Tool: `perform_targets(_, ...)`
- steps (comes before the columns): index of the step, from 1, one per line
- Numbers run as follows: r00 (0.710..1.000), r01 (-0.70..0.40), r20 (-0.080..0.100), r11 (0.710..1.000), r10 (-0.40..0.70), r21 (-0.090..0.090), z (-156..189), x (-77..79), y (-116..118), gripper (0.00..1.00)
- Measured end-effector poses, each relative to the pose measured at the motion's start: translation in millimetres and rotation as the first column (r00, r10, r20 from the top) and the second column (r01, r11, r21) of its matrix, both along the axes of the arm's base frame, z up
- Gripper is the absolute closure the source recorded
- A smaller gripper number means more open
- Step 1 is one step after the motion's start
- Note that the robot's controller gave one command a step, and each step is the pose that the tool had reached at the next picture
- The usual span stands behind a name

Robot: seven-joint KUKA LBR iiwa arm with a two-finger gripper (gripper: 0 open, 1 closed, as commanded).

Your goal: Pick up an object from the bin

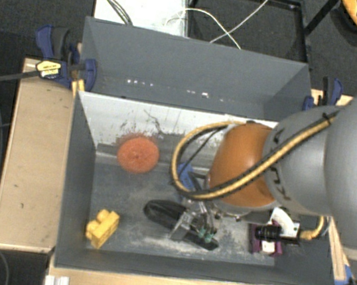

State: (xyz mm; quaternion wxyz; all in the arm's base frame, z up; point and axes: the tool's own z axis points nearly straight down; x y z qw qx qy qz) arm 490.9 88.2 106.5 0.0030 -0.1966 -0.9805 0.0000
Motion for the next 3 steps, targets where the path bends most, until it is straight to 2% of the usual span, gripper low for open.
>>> perform_targets(1, 1.0, -0.001, 0.007, 1.0, 0.0, 0.001, 14, 2.0, 0, 1.0)
perform_targets(3, 1.0, -0.003, 0.006, 1.0, 0.003, 0.001, 36, 1.6, 0, 1.0)
